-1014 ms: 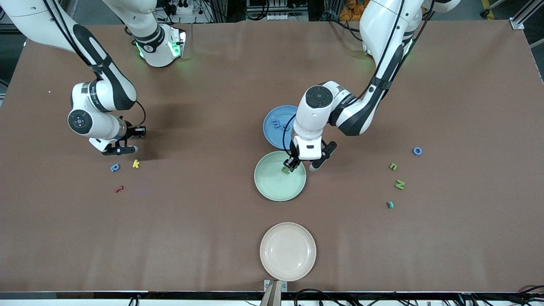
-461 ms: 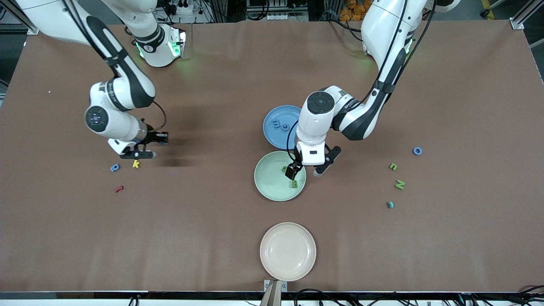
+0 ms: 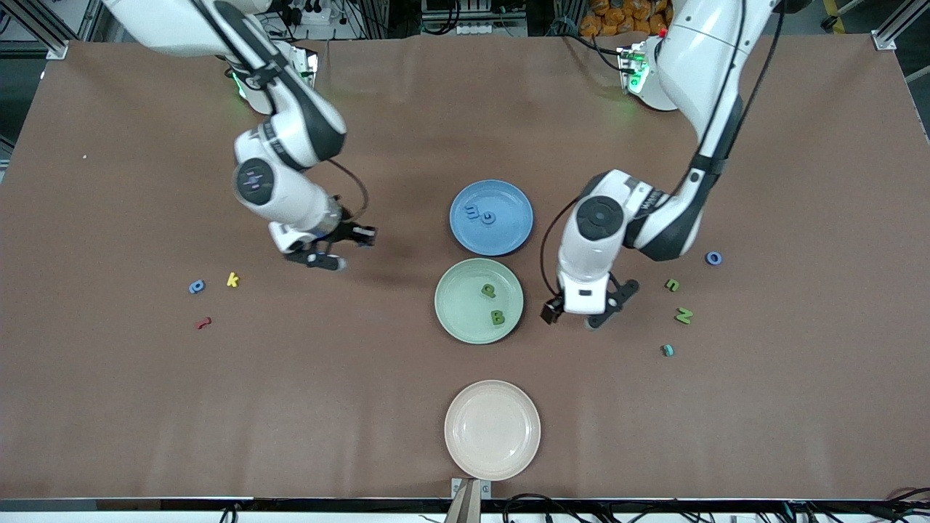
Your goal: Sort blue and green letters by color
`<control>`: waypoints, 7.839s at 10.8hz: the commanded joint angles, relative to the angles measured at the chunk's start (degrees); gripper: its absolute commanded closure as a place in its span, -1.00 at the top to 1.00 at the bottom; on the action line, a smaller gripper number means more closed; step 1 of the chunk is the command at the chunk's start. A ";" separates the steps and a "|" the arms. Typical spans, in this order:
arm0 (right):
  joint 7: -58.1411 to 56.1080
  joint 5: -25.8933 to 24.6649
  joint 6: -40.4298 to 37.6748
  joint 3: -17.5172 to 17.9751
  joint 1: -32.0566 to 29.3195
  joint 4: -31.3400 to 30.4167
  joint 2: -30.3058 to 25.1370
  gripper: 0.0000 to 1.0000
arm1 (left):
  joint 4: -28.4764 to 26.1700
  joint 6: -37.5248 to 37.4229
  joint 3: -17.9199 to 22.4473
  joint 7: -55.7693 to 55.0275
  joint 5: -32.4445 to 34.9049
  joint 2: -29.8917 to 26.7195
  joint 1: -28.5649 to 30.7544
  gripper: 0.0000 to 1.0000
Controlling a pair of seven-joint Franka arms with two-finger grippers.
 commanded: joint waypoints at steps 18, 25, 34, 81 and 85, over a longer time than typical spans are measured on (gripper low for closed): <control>3.56 -9.62 -12.31 -0.50 -7.21 11.99 0.41 1.00 | -23.84 14.21 -3.41 12.13 0.77 -7.00 24.32 1.00; -45.18 -9.42 -12.91 -23.29 -13.20 10.07 0.73 1.00 | -26.92 16.15 -3.58 12.13 0.68 -8.23 25.72 1.00; -63.78 -9.42 3.73 -30.78 -12.23 2.67 6.71 0.39 | -26.92 16.50 -3.67 8.52 0.59 -7.97 25.55 1.00; -8.12 -9.42 -40.02 -14.08 2.13 23.15 -13.56 1.00 | 1.38 1.58 -7.10 -9.45 2.44 0.21 8.56 1.00; -22.26 -9.42 -44.34 -16.35 -6.07 24.29 -20.95 1.00 | -3.69 -1.08 -7.36 -7.39 2.52 -1.37 16.65 1.00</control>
